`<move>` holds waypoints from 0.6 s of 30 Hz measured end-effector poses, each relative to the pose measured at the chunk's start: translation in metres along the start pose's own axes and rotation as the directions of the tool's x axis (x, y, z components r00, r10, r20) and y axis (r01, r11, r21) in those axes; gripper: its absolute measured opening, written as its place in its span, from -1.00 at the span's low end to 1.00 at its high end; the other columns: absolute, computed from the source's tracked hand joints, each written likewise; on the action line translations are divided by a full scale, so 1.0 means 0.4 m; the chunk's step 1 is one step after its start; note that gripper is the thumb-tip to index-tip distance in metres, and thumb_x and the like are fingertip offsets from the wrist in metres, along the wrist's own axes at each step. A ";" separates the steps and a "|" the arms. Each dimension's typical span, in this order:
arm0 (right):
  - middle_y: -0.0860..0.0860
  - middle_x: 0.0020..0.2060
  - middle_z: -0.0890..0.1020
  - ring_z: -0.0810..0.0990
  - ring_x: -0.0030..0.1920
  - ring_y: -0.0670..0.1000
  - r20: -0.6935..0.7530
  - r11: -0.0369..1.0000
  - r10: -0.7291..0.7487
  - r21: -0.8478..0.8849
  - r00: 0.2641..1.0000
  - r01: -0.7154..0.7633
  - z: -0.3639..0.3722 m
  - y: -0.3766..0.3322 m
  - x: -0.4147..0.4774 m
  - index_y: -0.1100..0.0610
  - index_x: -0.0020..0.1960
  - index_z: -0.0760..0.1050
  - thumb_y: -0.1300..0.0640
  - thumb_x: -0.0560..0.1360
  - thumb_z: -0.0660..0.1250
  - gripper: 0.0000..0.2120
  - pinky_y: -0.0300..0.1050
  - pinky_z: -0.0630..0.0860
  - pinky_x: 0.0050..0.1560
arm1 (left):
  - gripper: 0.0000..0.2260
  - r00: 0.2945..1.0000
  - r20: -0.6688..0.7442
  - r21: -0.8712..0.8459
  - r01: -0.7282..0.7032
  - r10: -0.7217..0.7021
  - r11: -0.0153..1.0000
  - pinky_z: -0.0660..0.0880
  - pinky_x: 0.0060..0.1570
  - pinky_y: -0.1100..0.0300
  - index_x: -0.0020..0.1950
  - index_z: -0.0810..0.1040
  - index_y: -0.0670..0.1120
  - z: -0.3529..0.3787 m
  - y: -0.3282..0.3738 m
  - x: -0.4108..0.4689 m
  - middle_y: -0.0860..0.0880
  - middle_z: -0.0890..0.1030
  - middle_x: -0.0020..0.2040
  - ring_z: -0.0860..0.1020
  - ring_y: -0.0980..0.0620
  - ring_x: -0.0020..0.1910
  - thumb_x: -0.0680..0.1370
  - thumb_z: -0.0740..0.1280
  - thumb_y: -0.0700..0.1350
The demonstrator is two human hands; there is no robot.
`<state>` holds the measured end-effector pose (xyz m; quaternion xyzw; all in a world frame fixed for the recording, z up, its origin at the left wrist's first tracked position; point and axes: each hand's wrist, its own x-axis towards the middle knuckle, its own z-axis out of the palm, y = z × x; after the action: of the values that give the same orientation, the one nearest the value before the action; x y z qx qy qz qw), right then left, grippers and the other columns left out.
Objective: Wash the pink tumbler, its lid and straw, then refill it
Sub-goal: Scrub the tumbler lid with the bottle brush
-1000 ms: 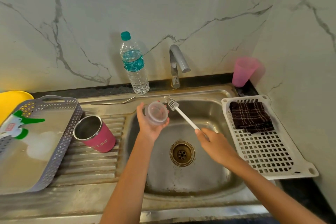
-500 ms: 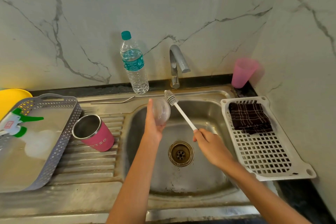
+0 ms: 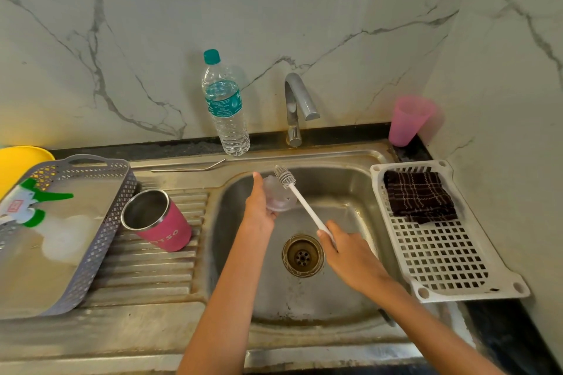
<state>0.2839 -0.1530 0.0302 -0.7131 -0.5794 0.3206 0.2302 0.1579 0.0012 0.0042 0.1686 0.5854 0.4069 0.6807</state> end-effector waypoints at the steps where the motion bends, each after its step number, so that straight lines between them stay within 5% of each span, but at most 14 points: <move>1: -0.03 -0.46 0.43 0.34 -0.53 -0.10 0.010 1.000 0.024 0.000 1.000 -0.024 0.004 -0.002 -0.005 0.08 -0.07 0.35 -0.05 0.65 0.02 -0.73 -0.20 0.26 -0.50 | -0.51 1.000 -0.007 -0.011 -0.030 0.030 0.999 0.58 0.04 0.09 0.23 0.51 -0.16 0.005 -0.002 0.001 -0.12 0.65 0.00 0.64 -0.05 -0.07 0.57 0.25 0.24; 4: 0.00 -0.42 0.46 0.38 -0.47 -0.07 0.035 0.995 0.087 0.039 0.996 -0.089 0.023 -0.016 -0.020 0.08 -0.14 0.37 -0.11 0.65 -0.03 -0.64 -0.17 0.28 -0.43 | -0.49 0.988 -0.065 0.039 -0.138 0.140 0.990 0.45 0.27 0.01 0.29 0.47 -0.13 0.025 -0.008 -0.002 -0.11 0.61 0.11 0.57 -0.07 0.14 0.58 0.20 0.26; 9: 0.01 -0.35 0.47 0.43 -0.43 -0.06 0.051 0.967 0.220 0.119 0.974 -0.224 0.016 -0.052 0.027 0.13 -0.09 0.41 -0.09 0.66 -0.07 -0.59 -0.18 0.37 -0.44 | -0.70 0.950 -0.008 0.174 -0.306 0.312 0.936 0.29 -0.22 0.25 0.08 0.38 -0.11 0.073 -0.048 -0.050 0.00 0.38 -0.23 0.38 0.10 -0.24 0.64 0.17 0.13; 12: 0.00 -0.35 0.47 0.42 -0.45 -0.07 0.122 0.971 0.209 0.096 0.970 -0.221 0.026 -0.070 0.016 0.13 0.03 0.44 -0.10 0.66 -0.09 -0.58 -0.21 0.36 -0.45 | -0.72 0.951 -0.072 0.095 -0.295 0.302 0.951 0.32 -0.19 0.25 0.11 0.36 -0.10 0.077 0.001 -0.042 -0.03 0.45 -0.09 0.42 0.12 -0.18 0.64 0.18 0.12; 15: 0.00 -0.36 0.46 0.43 -0.50 -0.09 0.147 0.963 0.224 0.118 0.963 -0.242 0.007 -0.077 0.025 0.08 -0.03 0.39 -0.11 0.66 -0.10 -0.62 -0.27 0.36 -0.51 | -0.65 0.957 -0.003 0.141 -0.288 0.291 0.947 0.32 0.07 0.20 0.30 0.35 -0.10 0.077 0.011 -0.050 -0.04 0.42 0.11 0.43 0.07 0.00 0.64 0.18 0.11; 18: -0.01 -0.39 0.43 0.42 -0.54 -0.07 0.141 0.932 0.263 0.221 0.954 -0.289 -0.017 -0.076 0.069 0.10 -0.08 0.39 -0.11 0.65 -0.09 -0.60 -0.25 0.39 -0.53 | -0.71 0.953 0.090 0.220 -0.303 0.290 0.927 0.36 -0.13 0.27 0.22 0.36 -0.08 0.085 -0.023 -0.068 -0.03 0.46 0.05 0.44 0.11 -0.07 0.64 0.19 0.10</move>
<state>0.2716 -0.1189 0.0507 -0.7360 -0.4423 0.4556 0.2349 0.1933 -0.0164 0.0244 0.3447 0.5773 0.4291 0.6031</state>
